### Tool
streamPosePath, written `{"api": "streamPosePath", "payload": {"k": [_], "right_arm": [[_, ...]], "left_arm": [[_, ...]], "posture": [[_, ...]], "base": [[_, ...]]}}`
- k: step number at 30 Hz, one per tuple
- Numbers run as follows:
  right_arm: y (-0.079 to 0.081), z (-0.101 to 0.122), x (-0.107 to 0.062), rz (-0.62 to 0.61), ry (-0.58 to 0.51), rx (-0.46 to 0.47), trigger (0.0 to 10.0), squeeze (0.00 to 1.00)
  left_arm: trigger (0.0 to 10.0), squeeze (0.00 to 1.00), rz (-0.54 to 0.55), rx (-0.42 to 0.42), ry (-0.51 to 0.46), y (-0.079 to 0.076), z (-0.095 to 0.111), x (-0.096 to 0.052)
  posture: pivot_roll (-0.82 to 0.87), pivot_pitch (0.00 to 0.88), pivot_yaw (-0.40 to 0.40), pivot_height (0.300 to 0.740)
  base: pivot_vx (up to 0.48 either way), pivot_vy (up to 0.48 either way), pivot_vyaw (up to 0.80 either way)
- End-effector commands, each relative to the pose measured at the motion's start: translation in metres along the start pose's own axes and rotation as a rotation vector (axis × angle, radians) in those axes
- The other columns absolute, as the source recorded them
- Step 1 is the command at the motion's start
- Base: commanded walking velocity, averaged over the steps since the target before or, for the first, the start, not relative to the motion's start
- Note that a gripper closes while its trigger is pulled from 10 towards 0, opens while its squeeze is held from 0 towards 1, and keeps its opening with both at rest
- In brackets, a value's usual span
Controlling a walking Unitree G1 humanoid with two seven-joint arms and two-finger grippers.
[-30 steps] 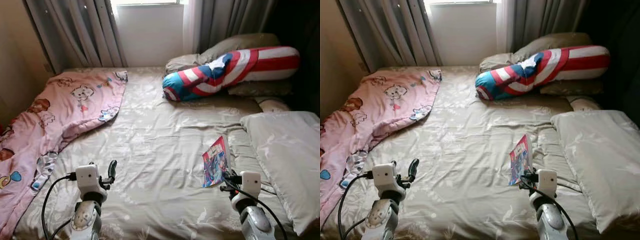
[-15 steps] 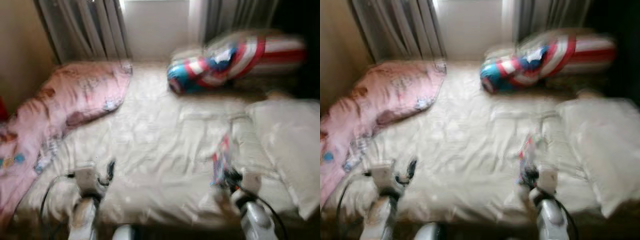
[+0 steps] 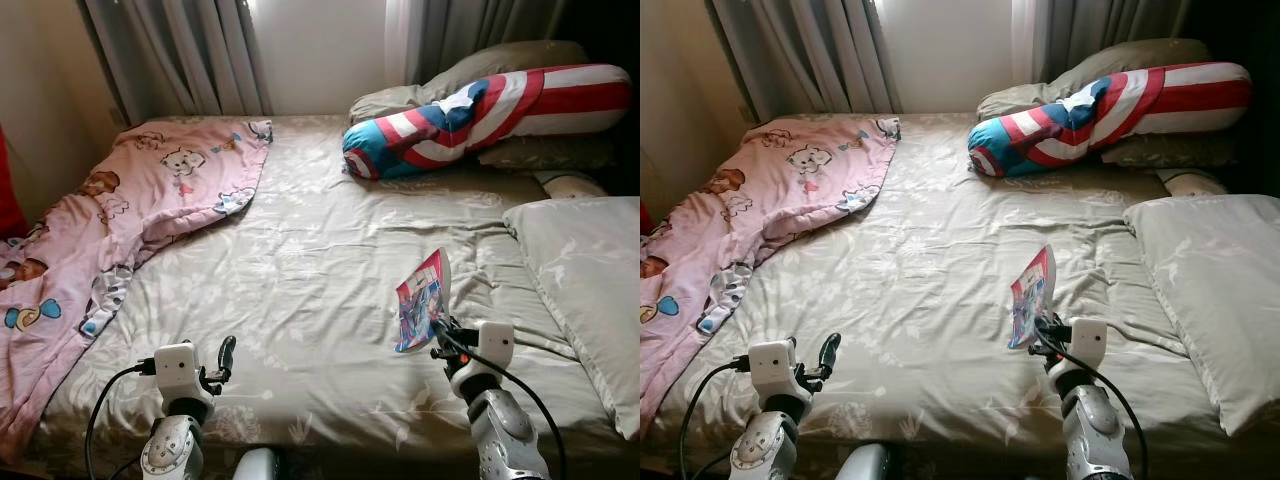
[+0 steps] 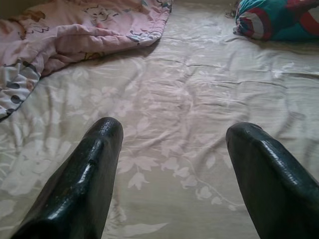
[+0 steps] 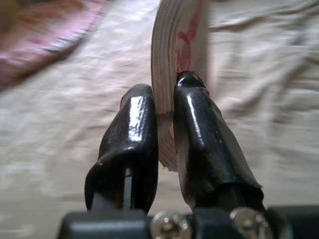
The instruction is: Clean up the room
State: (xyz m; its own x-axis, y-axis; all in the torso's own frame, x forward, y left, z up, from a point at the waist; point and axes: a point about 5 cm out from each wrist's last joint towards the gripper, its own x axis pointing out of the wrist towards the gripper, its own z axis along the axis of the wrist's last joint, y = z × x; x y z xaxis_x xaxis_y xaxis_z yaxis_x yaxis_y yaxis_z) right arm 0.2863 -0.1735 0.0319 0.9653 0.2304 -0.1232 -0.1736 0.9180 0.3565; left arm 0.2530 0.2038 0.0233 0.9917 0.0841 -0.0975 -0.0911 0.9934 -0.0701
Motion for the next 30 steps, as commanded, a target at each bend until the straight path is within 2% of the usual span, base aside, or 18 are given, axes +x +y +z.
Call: {"api": "streamPosePath", "payload": {"k": [1,2,5,8,11,13,16,17,19,25,29,30], "right_arm": [[0.011,0.017,0.004,0.118,-0.059,0.046,10.0,0.00],[0.013,0.019,0.003,0.149,-0.059,0.069,10.0,0.00],[0.016,0.018,-0.004,0.250,-0.028,0.227,10.0,0.00],[0.010,0.012,-0.009,0.240,0.002,0.273,10.0,0.00],[-0.001,-0.007,-0.017,0.214,0.097,0.317,10.0,0.00],[-0.012,-0.026,-0.023,0.140,0.179,0.298,10.0,0.00],[-0.015,-0.033,-0.025,0.110,0.202,0.312,10.0,0.00],[-0.025,-0.043,-0.027,-0.007,0.271,0.267,10.0,0.00],[-0.036,-0.047,-0.027,-0.140,0.309,0.213,10.0,0.00],[-0.040,-0.043,-0.021,-0.227,0.272,0.251,10.0,0.00],[-0.044,-0.044,-0.023,-0.286,0.297,0.216,10.0,0.00],[-0.046,-0.046,-0.024,-0.311,0.315,0.180,10.0,0.00]], "left_arm": [[10.0,0.00,0.006,0.003,-0.009,0.004,0.002,0.000],[10.0,0.00,0.006,0.004,-0.010,0.004,0.003,0.001],[10.0,0.00,0.002,0.012,-0.016,0.004,0.006,0.004],[10.0,0.00,-0.004,0.021,-0.020,0.005,0.007,0.004],[10.0,0.00,-0.012,0.037,-0.021,0.007,0.009,0.003],[10.0,0.00,-0.019,0.056,-0.017,0.012,0.010,0.001],[10.0,0.00,-0.025,0.065,-0.012,0.014,0.010,-0.001],[10.0,0.00,-0.036,0.080,-0.005,0.016,0.010,-0.003],[10.0,0.00,-0.048,0.098,0.001,0.018,0.011,-0.006],[10.0,0.00,-0.058,0.117,0.014,0.022,0.011,-0.012],[10.0,0.00,-0.065,0.124,0.015,0.023,0.014,-0.014],[10.0,0.00,-0.079,0.134,0.020,0.023,0.014,-0.015]], "posture": [[-0.12,0.000,0.054,0.651],[-0.12,0.000,0.054,0.651],[-0.12,0.000,0.059,0.651],[-0.12,0.002,0.066,0.651],[-0.11,0.022,0.077,0.651],[-0.11,0.044,0.091,0.651],[-0.11,0.058,0.105,0.651],[-0.08,0.093,0.123,0.651],[-0.08,0.097,0.134,0.651],[-0.06,0.121,0.148,0.651],[-0.04,0.134,0.160,0.651],[-0.04,0.143,0.165,0.651]], "base": [[0.000,0.000,0.00],[0.000,0.000,0.00],[0.000,0.000,0.00],[0.000,0.000,0.00],[0.000,0.000,0.00],[0.000,0.000,0.00],[0.000,0.000,0.00],[0.000,0.000,0.00],[0.000,0.000,0.00],[0.000,0.000,0.00],[0.000,0.000,0.00],[0.000,0.000,0.00]]}}
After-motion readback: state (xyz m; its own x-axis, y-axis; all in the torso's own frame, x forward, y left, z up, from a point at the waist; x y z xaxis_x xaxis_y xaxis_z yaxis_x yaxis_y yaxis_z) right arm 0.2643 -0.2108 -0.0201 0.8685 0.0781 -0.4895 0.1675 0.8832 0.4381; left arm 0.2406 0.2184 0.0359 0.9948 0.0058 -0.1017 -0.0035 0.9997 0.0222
